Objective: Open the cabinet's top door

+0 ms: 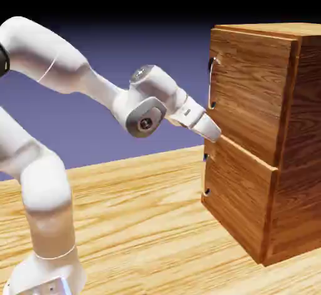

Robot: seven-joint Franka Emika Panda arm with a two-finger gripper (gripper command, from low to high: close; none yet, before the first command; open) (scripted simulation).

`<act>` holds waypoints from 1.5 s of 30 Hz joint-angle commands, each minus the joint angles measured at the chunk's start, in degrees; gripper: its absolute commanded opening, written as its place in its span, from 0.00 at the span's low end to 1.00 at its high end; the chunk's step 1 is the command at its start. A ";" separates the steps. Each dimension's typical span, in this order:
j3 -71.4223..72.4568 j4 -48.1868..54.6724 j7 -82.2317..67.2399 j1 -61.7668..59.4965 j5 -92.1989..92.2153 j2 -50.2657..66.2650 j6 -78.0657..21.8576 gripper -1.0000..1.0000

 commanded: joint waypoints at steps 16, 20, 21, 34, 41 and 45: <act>-29.09 4.17 -14.67 30.79 35.92 33.23 -6.08 0.50; -36.36 5.22 -18.34 38.49 44.89 41.54 -7.60 0.50; -38.18 5.48 -19.25 40.42 47.14 43.62 -7.98 0.50; -61.81 8.87 -31.17 65.43 76.32 70.62 -12.92 0.50; -74.54 10.70 -37.59 78.90 92.03 85.15 -15.58 0.50; -81.81 11.74 -41.26 86.60 101.01 93.46 -17.10 0.50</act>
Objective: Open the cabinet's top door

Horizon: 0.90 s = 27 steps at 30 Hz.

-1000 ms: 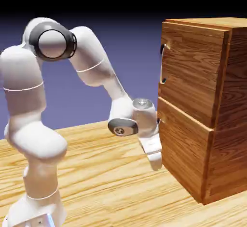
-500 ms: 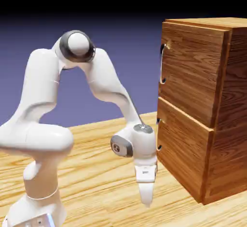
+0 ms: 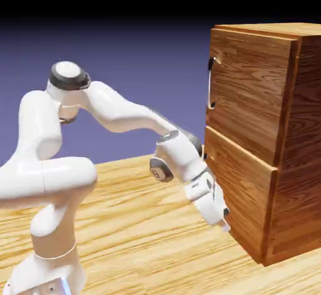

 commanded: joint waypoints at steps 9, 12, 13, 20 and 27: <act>-16.36 2.35 -8.25 17.32 20.20 18.69 -3.42 0.50; -21.82 3.13 -11.00 23.10 26.94 24.93 -4.56 0.50; -23.64 3.39 -11.92 25.03 29.19 27.01 -4.94 0.50; -22.64 10.80 -13.07 16.05 33.43 26.61 -6.74 0.50; -26.61 0.41 -19.96 22.51 36.98 27.85 -18.21 0.00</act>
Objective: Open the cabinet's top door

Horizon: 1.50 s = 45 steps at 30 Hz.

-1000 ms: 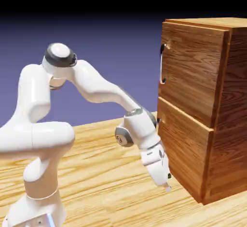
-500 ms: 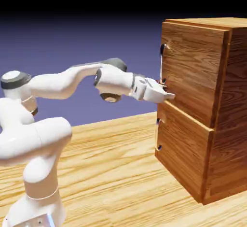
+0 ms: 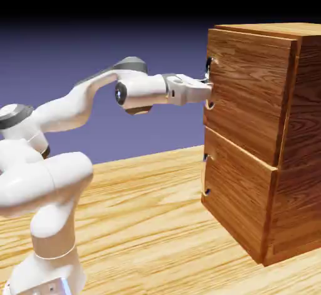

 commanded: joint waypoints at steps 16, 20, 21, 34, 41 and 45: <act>-23.09 -22.99 -16.57 5.91 -11.09 -3.58 -39.77 0.00; -30.21 -24.62 -20.54 2.54 -17.51 -6.90 -49.74 0.00; -31.95 -24.78 -21.64 1.49 -19.28 -8.01 -52.23 0.00; -47.78 -17.44 -40.71 -12.91 -46.24 -32.26 -79.98 0.00; -50.30 -9.05 -50.76 -16.64 -59.40 -46.80 -87.42 0.00; -50.97 -3.28 -55.78 -17.62 -66.41 -55.11 -90.28 0.00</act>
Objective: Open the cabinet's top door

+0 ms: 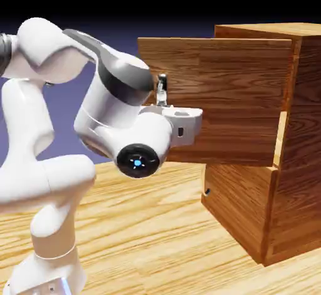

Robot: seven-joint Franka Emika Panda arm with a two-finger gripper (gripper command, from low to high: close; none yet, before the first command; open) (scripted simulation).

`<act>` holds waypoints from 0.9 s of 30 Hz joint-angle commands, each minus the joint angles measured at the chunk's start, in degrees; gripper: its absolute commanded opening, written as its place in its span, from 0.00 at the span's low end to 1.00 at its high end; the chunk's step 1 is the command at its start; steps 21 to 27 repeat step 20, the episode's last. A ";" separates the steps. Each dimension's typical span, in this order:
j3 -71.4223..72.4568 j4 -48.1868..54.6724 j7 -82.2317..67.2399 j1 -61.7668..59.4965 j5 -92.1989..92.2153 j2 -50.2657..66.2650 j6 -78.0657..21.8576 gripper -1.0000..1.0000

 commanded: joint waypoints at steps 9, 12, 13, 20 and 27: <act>-0.30 15.69 -8.45 -0.02 -14.13 -18.69 -5.19 0.00; -0.05 21.80 -10.30 0.41 -18.28 -24.91 -7.02 0.00; 0.08 23.87 -10.79 0.59 -19.56 -26.93 -7.65 0.00; 0.85 33.21 -12.27 1.47 -24.61 -35.51 -10.56 1.00; 0.85 33.21 -12.27 1.47 -24.61 -35.51 -10.56 1.00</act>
